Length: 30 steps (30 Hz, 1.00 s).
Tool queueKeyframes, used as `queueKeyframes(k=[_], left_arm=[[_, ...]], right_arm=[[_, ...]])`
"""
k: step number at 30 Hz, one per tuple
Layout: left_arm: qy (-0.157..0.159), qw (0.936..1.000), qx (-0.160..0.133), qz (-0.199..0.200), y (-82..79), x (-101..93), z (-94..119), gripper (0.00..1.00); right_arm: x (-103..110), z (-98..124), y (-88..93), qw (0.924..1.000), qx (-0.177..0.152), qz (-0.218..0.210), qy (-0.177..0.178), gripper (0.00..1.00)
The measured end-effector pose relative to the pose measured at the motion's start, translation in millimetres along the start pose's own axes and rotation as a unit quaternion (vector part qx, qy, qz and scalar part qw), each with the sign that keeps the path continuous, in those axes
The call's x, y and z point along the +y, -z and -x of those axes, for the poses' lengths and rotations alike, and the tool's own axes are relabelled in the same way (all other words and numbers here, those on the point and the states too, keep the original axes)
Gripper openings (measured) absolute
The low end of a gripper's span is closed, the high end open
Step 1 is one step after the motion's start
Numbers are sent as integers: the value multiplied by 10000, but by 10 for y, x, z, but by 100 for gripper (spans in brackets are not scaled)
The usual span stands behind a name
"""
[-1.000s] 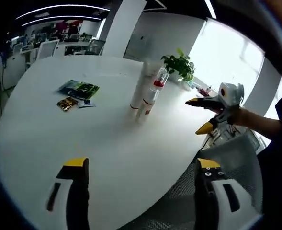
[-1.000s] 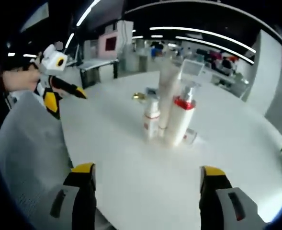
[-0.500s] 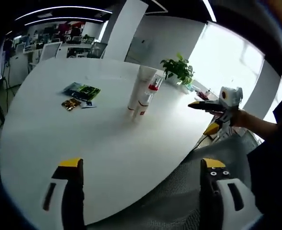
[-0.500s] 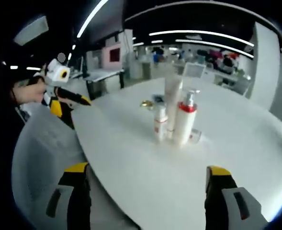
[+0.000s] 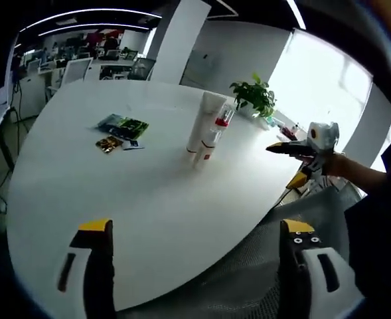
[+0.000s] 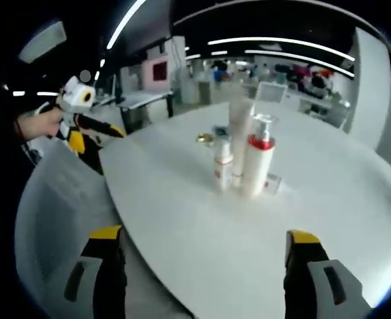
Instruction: Arrange the skincare products in the storage area until every visible bottle or jar stands upright without overlapping.
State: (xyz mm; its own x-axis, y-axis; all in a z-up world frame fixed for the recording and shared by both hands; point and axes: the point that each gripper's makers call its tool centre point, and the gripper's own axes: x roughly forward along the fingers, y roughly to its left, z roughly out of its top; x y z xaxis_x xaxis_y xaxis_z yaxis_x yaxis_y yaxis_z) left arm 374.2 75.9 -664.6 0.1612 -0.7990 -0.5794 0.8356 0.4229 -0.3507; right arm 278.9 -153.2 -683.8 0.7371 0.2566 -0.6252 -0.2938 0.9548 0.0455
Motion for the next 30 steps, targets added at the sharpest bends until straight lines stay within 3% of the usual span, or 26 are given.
queueKeyframes(k=[10, 20, 30], left_arm=[[-8, 10000, 76, 54, 36, 19, -39, 99], [-3, 9999, 46, 138, 17, -18, -100, 99], [-151, 9993, 95, 331, 134, 6, -77, 98]], right_arm=[[-102, -42, -22, 10000, 15, -15, 57, 98], [-383, -132, -26, 9996, 186, 199, 36, 93], [-737, -320, -70, 9975, 400, 578, 11, 76]])
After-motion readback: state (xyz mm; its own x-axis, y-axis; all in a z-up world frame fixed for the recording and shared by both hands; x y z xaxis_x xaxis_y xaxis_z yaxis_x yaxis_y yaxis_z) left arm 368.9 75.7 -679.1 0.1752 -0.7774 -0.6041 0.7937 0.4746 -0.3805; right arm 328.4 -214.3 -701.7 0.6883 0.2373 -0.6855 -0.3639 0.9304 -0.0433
